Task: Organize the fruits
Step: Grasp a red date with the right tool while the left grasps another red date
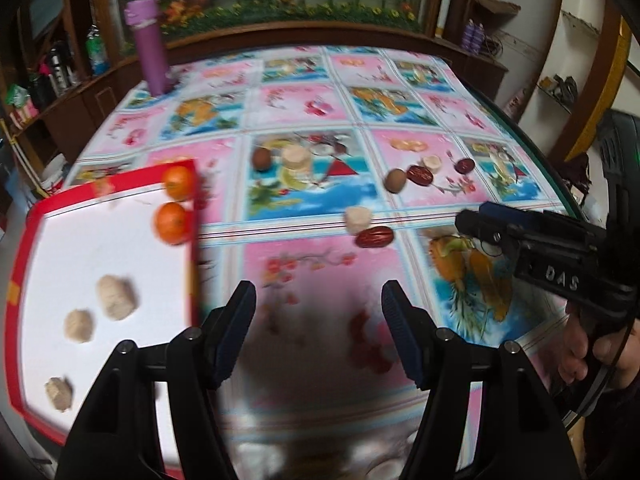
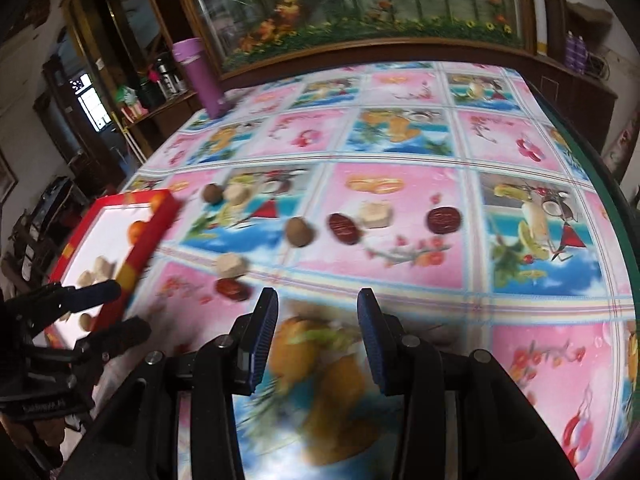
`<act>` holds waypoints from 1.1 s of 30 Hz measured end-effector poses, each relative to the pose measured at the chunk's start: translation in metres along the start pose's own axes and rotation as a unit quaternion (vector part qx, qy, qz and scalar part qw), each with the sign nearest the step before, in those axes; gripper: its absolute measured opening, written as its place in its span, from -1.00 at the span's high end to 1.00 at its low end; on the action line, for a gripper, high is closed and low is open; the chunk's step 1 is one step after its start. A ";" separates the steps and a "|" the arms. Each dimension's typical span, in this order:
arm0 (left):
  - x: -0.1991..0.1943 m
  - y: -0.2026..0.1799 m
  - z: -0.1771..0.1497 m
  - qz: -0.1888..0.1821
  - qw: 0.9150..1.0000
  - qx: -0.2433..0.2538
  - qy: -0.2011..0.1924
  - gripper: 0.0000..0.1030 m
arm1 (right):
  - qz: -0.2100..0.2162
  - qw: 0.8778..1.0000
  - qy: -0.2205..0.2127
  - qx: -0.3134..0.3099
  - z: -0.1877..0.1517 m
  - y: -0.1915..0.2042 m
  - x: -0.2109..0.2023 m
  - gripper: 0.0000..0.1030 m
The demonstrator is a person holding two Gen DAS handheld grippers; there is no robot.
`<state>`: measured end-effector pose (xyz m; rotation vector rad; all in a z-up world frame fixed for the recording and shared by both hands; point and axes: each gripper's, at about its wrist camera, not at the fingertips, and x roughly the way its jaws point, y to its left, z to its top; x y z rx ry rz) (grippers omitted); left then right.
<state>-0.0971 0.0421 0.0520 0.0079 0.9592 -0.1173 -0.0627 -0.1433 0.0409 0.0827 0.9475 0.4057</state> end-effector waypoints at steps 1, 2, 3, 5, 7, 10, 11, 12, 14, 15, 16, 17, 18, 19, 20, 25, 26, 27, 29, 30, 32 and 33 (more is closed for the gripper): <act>0.004 -0.003 0.002 -0.002 1.000 0.003 0.004 -0.29 | -0.009 1.000 0.001 -0.002 0.003 -0.005 0.002 0.21; 0.009 -0.007 0.005 -0.004 1.000 0.006 0.007 -0.29 | -0.023 1.000 0.000 0.000 0.007 -0.012 0.004 0.21; 0.012 -0.010 0.008 -0.006 1.000 0.008 0.010 -0.29 | -0.030 1.000 -0.002 0.005 0.010 -0.018 0.005 0.21; 0.022 -0.015 0.014 -0.006 1.000 0.009 0.017 -0.29 | -0.037 0.999 -0.006 0.019 0.014 -0.032 0.005 0.20; 0.029 -0.018 0.019 -0.014 1.000 0.008 0.023 -0.29 | -0.054 0.998 -0.006 0.027 0.017 -0.046 0.007 0.20; 0.040 -0.020 0.022 -0.019 0.999 0.007 0.033 -0.29 | -0.063 0.998 -0.001 0.026 0.021 -0.054 0.013 0.20; 0.044 -0.021 0.022 -0.021 0.999 0.006 0.037 -0.29 | -0.065 0.998 0.001 0.024 0.022 -0.055 0.016 0.20; 0.047 -0.022 0.023 -0.023 0.999 0.005 0.040 -0.29 | -0.066 0.997 0.001 0.024 0.024 -0.055 0.019 0.20; 0.051 -0.023 0.025 -0.029 0.999 0.003 0.044 -0.29 | -0.075 0.997 -0.003 0.029 0.026 -0.057 0.023 0.20; 0.053 -0.023 0.027 -0.030 0.999 0.003 0.046 -0.29 | -0.082 0.996 -0.006 0.034 0.028 -0.058 0.024 0.20; 0.054 -0.023 0.028 -0.032 0.998 0.003 0.046 -0.29 | -0.085 0.996 -0.009 0.040 0.029 -0.060 0.025 0.20; 0.056 -0.023 0.030 -0.034 0.998 0.004 0.048 -0.29 | -0.084 0.995 -0.010 0.046 0.031 -0.063 0.026 0.20; 0.057 -0.023 0.031 -0.035 0.998 0.003 0.050 -0.29 | -0.086 0.995 -0.012 0.052 0.033 -0.066 0.027 0.20; 0.059 -0.023 0.033 -0.035 0.998 0.002 0.050 -0.29 | -0.089 0.994 -0.013 0.054 0.035 -0.067 0.029 0.20; 0.061 -0.023 0.035 -0.037 0.998 0.001 0.050 -0.29 | -0.091 0.994 -0.013 0.055 0.036 -0.069 0.032 0.20; 0.066 -0.028 0.036 -0.042 0.998 0.006 0.053 -0.28 | -0.088 0.994 -0.011 0.056 0.042 -0.071 0.042 0.20; 0.067 -0.029 0.035 -0.042 0.998 0.007 0.053 -0.27 | -0.089 0.995 -0.011 0.053 0.043 -0.069 0.044 0.20; 0.068 -0.030 0.034 -0.041 0.998 0.009 0.054 -0.26 | -0.090 0.995 -0.011 0.050 0.044 -0.068 0.045 0.20; 0.067 -0.031 0.032 -0.039 0.998 0.012 0.051 -0.20 | -0.090 0.995 -0.012 0.044 0.044 -0.066 0.046 0.21; 0.067 -0.031 0.031 -0.038 0.998 0.012 0.050 -0.19 | -0.091 0.995 -0.013 0.043 0.044 -0.065 0.046 0.27; 0.066 -0.030 0.031 -0.041 0.998 0.010 0.049 -0.11 | -0.097 0.994 -0.015 0.042 0.043 -0.067 0.045 0.45; 0.066 -0.028 0.030 -0.040 0.998 0.007 0.046 -0.08 | -0.095 0.994 -0.016 0.043 0.043 -0.068 0.045 0.45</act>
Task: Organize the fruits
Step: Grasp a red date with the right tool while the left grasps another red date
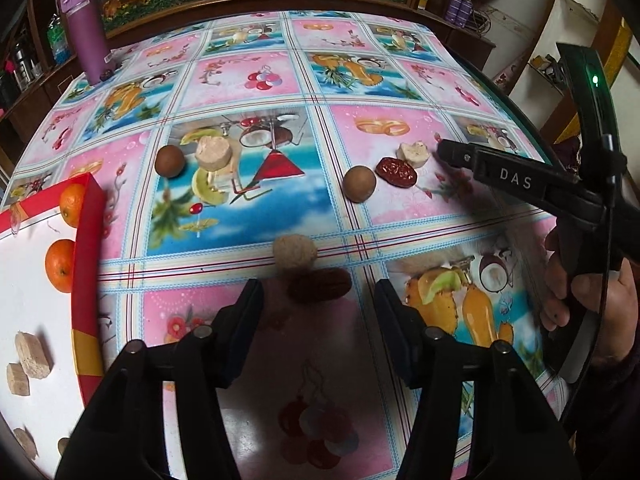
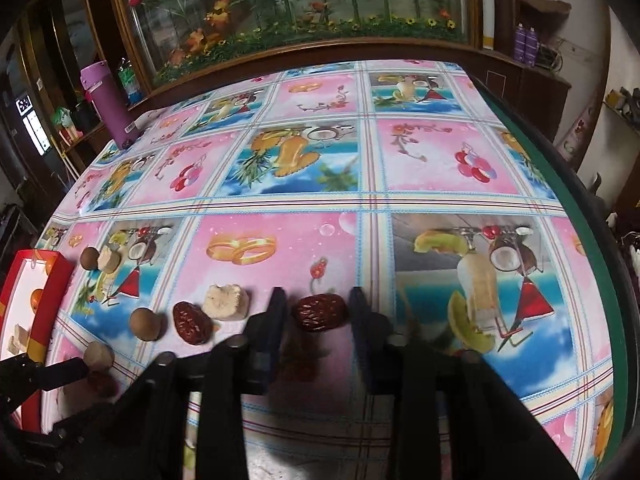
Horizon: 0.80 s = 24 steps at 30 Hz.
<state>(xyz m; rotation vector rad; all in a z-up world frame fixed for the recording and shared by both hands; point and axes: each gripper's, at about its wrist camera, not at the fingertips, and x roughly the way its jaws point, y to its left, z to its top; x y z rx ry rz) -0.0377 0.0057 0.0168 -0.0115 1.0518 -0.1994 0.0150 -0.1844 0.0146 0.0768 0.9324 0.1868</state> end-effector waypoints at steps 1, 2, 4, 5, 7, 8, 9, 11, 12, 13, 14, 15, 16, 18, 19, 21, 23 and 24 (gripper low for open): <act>0.000 0.001 0.000 0.002 1.000 -0.001 -0.002 -0.01 | 0.004 1.000 -0.001 0.003 0.000 -0.001 0.000 0.45; 0.000 0.001 0.000 0.003 1.000 -0.001 -0.004 0.05 | 0.006 1.000 -0.002 0.004 -0.001 -0.002 -0.001 0.45; 0.000 0.002 -0.001 0.007 1.000 -0.002 -0.008 0.13 | 0.008 1.000 -0.004 0.005 -0.002 -0.003 -0.001 0.45; 0.000 0.002 -0.001 0.008 1.000 -0.002 -0.009 0.16 | 0.010 1.000 -0.004 0.007 -0.002 -0.004 -0.001 0.45; 0.000 0.001 -0.001 0.010 1.000 0.000 -0.013 0.24 | 0.018 1.000 -0.005 0.013 -0.002 -0.006 -0.002 0.45; 0.000 0.000 -0.001 0.013 1.000 0.000 -0.016 0.29 | 0.021 1.000 -0.005 0.016 -0.002 -0.007 -0.002 0.45; 0.000 -0.001 -0.001 0.019 1.000 -0.001 -0.018 0.31 | 0.024 1.000 -0.006 0.017 -0.002 -0.007 -0.003 0.45; 0.000 -0.003 -0.002 0.020 1.000 0.001 -0.021 0.36 | 0.030 0.999 -0.005 0.018 -0.003 -0.008 -0.004 0.45; 0.000 -0.004 -0.003 0.021 1.000 0.003 -0.021 0.36 | 0.031 0.999 -0.004 0.017 -0.003 -0.008 -0.004 0.45; 0.000 -0.006 -0.004 0.022 1.000 0.005 -0.022 0.36 | 0.033 0.999 -0.004 0.017 -0.003 -0.007 -0.004 0.45; 0.000 -0.007 -0.004 0.022 0.999 0.006 -0.022 0.37 | 0.037 0.999 -0.003 0.016 -0.003 -0.007 -0.005 0.45; -0.001 -0.008 -0.004 0.022 0.999 0.007 -0.023 0.37 | 0.038 0.999 -0.003 0.015 -0.004 -0.007 -0.005 0.46; -0.001 -0.008 -0.006 0.021 0.999 0.004 -0.024 0.37 | 0.039 0.999 -0.005 0.013 -0.004 -0.006 -0.007 0.46; -0.003 -0.009 -0.008 0.016 1.000 0.002 -0.022 0.37 | 0.042 0.999 -0.015 0.010 -0.003 -0.004 -0.012 0.46; -0.005 -0.009 -0.009 0.013 1.000 -0.001 -0.022 0.37 | 0.045 0.999 -0.017 0.011 -0.003 -0.004 -0.013 0.46; -0.010 -0.008 -0.012 0.012 1.000 -0.004 -0.026 0.37 | 0.059 0.998 -0.017 0.018 -0.003 -0.004 -0.014 0.46; -0.018 -0.005 -0.016 0.009 0.999 -0.010 -0.030 0.37 | 0.073 0.997 -0.016 0.024 -0.004 0.000 -0.016 0.46; -0.022 -0.003 -0.017 0.008 0.999 -0.013 -0.034 0.37 | 0.081 0.996 -0.017 0.025 -0.004 0.004 -0.019 0.46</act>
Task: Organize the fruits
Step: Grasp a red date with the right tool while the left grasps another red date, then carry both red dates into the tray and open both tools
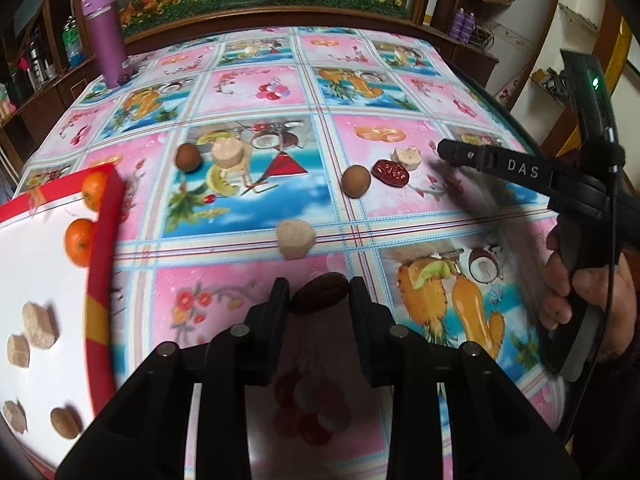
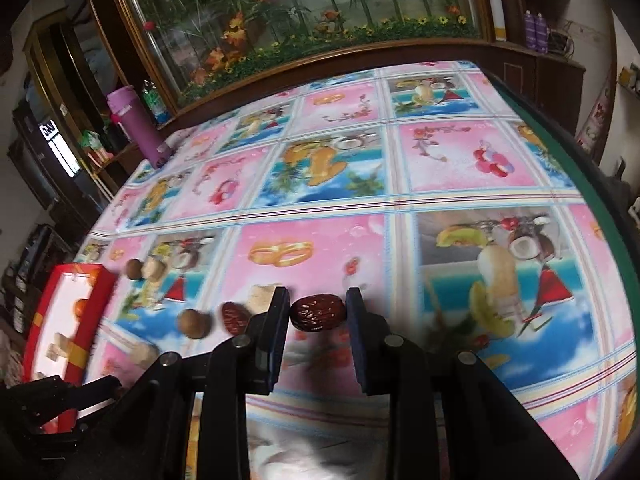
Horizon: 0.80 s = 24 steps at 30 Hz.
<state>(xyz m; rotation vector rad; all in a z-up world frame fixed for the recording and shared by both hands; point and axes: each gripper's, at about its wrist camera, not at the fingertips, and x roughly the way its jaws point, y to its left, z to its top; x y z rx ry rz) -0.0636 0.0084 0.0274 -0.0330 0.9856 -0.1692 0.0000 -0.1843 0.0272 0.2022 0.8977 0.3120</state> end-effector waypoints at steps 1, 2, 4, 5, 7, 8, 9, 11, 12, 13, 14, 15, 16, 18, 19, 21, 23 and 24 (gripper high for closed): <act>-0.006 0.003 -0.001 0.001 1.000 -0.002 -0.007 0.37 | 0.006 1.000 -0.002 -0.002 -0.001 0.005 -0.002 0.46; -0.012 0.006 -0.002 0.004 1.000 -0.003 -0.013 0.37 | 0.010 1.000 -0.005 -0.007 -0.002 0.012 -0.004 0.46; -0.024 0.014 -0.003 0.011 1.000 -0.008 -0.028 0.37 | 0.020 1.000 -0.012 -0.018 -0.005 0.030 -0.010 0.46; -0.032 0.020 -0.003 0.016 0.999 -0.013 -0.036 0.37 | 0.030 0.999 -0.013 -0.020 -0.008 0.040 -0.011 0.46; -0.045 0.029 -0.005 0.028 0.998 -0.018 -0.050 0.37 | 0.047 0.998 -0.011 -0.027 -0.012 0.059 -0.012 0.46; -0.049 0.033 -0.005 0.032 0.998 -0.019 -0.056 0.37 | 0.054 0.998 -0.010 -0.035 -0.015 0.072 -0.012 0.46; -0.055 0.037 -0.006 0.039 0.997 -0.020 -0.063 0.37 | 0.060 0.997 -0.009 -0.046 -0.017 0.085 -0.012 0.47; -0.066 0.047 -0.010 0.052 0.996 -0.023 -0.075 0.37 | 0.071 0.996 -0.006 -0.062 -0.020 0.106 -0.014 0.47; -0.071 0.052 -0.012 0.057 0.995 -0.026 -0.080 0.37 | 0.076 0.994 -0.006 -0.073 -0.021 0.118 -0.015 0.47; -0.076 0.060 -0.015 0.061 0.994 -0.033 -0.085 0.37 | 0.080 0.993 -0.007 -0.084 -0.022 0.130 -0.017 0.47; -0.078 0.064 -0.017 0.064 0.993 -0.037 -0.087 0.37 | 0.084 0.992 -0.010 -0.094 -0.022 0.141 -0.019 0.47; -0.082 0.073 -0.021 0.069 0.992 -0.045 -0.091 0.37 | 0.087 0.991 -0.011 -0.101 -0.023 0.150 -0.021 0.47; -0.086 0.080 -0.024 0.072 0.992 -0.052 -0.095 0.37 | 0.090 0.990 -0.011 -0.109 -0.024 0.160 -0.022 0.47; -0.092 0.094 -0.030 0.080 0.990 -0.064 -0.101 0.37 | 0.099 0.987 -0.010 -0.123 -0.026 0.180 -0.023 0.47; -0.096 0.103 -0.034 0.086 0.988 -0.072 -0.105 0.37 | 0.102 0.986 -0.008 -0.130 -0.027 0.188 -0.023 0.47; -0.102 0.121 -0.040 0.092 0.986 -0.085 -0.111 0.37 | 0.104 0.983 -0.005 -0.149 -0.031 0.208 -0.019 0.47; -0.109 0.137 -0.044 0.101 0.983 -0.095 -0.117 0.37 | 0.111 0.980 -0.002 -0.166 -0.034 0.229 -0.014 0.47; -0.112 0.147 -0.046 0.108 0.982 -0.100 -0.119 0.37 | 0.114 0.978 0.001 -0.172 -0.033 0.238 -0.011 0.47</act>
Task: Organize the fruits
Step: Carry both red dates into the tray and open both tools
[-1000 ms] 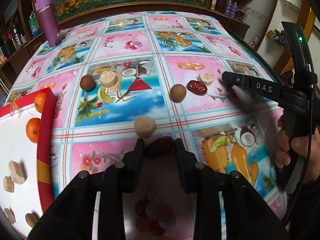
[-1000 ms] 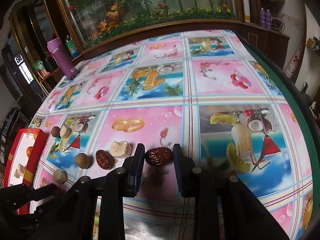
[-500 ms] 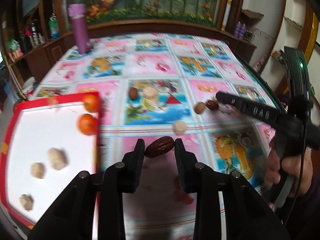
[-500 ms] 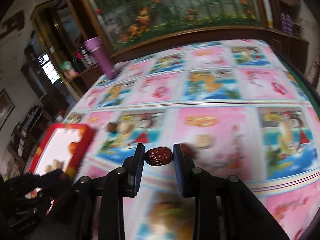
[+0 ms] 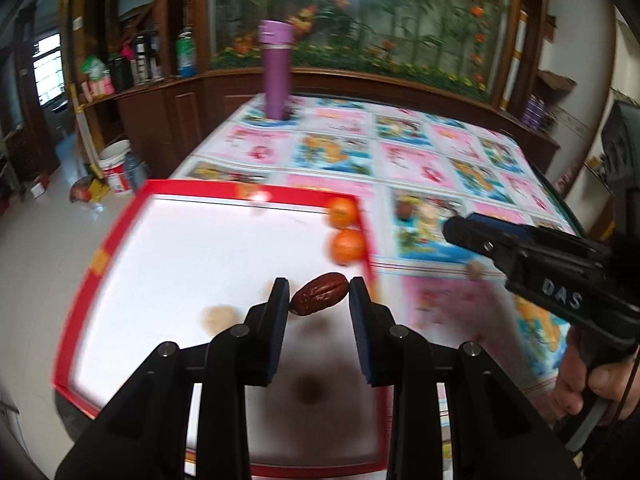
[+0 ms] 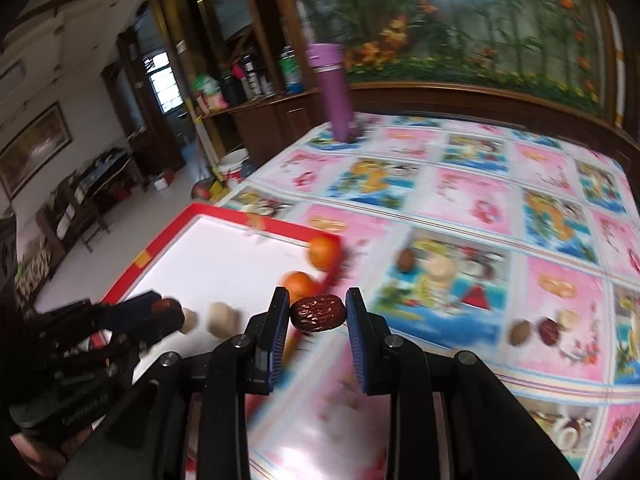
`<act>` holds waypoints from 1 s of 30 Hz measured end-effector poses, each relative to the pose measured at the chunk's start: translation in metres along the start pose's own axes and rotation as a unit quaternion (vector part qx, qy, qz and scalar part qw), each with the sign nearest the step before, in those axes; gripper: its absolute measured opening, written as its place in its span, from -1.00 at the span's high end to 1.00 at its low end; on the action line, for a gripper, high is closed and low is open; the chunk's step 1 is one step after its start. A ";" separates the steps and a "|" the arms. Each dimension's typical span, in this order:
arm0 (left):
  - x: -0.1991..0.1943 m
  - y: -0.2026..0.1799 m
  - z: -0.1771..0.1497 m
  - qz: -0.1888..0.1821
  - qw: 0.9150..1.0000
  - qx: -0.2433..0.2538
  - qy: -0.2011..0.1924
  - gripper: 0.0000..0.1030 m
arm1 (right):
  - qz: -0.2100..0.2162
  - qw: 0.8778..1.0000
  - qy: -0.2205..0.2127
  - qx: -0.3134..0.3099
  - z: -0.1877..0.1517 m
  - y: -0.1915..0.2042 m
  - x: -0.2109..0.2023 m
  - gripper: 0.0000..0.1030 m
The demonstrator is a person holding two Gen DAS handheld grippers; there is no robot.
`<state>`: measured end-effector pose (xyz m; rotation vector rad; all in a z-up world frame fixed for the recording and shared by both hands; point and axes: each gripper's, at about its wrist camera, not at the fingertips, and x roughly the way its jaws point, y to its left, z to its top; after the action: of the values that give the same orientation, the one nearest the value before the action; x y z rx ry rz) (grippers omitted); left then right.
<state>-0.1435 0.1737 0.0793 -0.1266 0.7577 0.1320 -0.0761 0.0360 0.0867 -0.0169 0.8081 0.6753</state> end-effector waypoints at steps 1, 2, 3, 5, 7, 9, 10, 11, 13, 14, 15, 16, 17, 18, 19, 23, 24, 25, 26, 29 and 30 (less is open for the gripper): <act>-0.001 0.010 0.001 0.007 1.000 -0.004 -0.002 0.37 | 0.006 1.000 0.002 -0.006 0.004 0.009 0.006 0.47; 0.000 0.024 0.004 0.018 1.000 -0.007 -0.003 0.37 | 0.012 1.000 0.003 -0.011 0.006 0.016 0.011 0.47; 0.001 0.036 0.006 0.030 1.000 -0.010 -0.004 0.37 | 0.017 1.000 0.005 -0.018 0.011 0.026 0.019 0.47; 0.005 0.054 0.010 0.045 0.999 -0.014 -0.002 0.37 | 0.027 0.999 0.012 -0.029 0.016 0.042 0.036 0.47; 0.015 0.075 0.016 0.059 0.998 -0.021 0.005 0.37 | 0.035 0.999 0.025 -0.033 0.020 0.054 0.055 0.47; 0.027 0.090 0.022 0.067 0.997 -0.026 0.015 0.37 | 0.040 0.998 0.036 -0.036 0.024 0.065 0.073 0.47; 0.033 0.096 0.026 0.070 0.997 -0.028 0.021 0.37 | 0.039 0.998 0.040 -0.039 0.026 0.070 0.082 0.47; 0.037 0.101 0.027 0.070 0.997 -0.027 0.025 0.37 | 0.038 0.997 0.045 -0.041 0.029 0.075 0.091 0.47; 0.052 0.108 0.035 0.068 0.996 -0.024 0.043 0.36 | 0.040 0.997 0.057 -0.038 0.033 0.079 0.106 0.47; 0.059 0.110 0.038 0.066 0.996 -0.023 0.053 0.36 | 0.038 0.997 0.064 -0.035 0.036 0.080 0.114 0.47; 0.066 0.111 0.040 0.062 0.996 -0.021 0.064 0.36 | 0.035 0.996 0.070 -0.034 0.038 0.080 0.119 0.47; 0.072 0.111 0.041 0.059 0.995 -0.022 0.073 0.36 | 0.031 0.996 0.077 -0.032 0.040 0.080 0.126 0.47; 0.078 0.112 0.043 0.057 0.995 -0.022 0.083 0.36 | 0.028 0.996 0.083 -0.030 0.042 0.080 0.132 0.47; 0.086 0.114 0.044 0.055 0.994 -0.024 0.094 0.36 | 0.025 0.995 0.090 -0.029 0.044 0.080 0.137 0.47; 0.091 0.116 0.044 0.057 0.993 -0.028 0.103 0.36 | 0.022 0.995 0.095 -0.030 0.044 0.081 0.140 0.47; 0.105 0.122 0.043 0.055 0.989 -0.038 0.129 0.36 | 0.012 0.992 0.119 -0.034 0.043 0.084 0.148 0.47; 0.107 0.124 0.043 0.053 0.989 -0.041 0.133 0.36 | 0.011 0.992 0.125 -0.033 0.042 0.084 0.151 0.47; 0.107 0.125 0.044 0.055 0.989 -0.039 0.133 0.36 | 0.010 0.991 0.128 -0.033 0.042 0.084 0.154 0.47; 0.107 0.125 0.045 0.056 0.988 -0.041 0.137 0.36 | 0.008 0.991 0.132 -0.033 0.041 0.084 0.155 0.47; 0.110 0.126 0.047 0.060 0.988 -0.041 0.139 0.36 | 0.008 0.989 0.142 -0.027 0.040 0.082 0.159 0.47; 0.110 0.125 0.047 0.064 0.988 -0.039 0.139 0.36 | 0.010 0.989 0.142 -0.025 0.040 0.081 0.159 0.47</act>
<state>-0.0533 0.3123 0.0286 -0.1729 1.0392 0.2699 -0.0168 0.1982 0.0272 -0.1540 1.0656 0.7224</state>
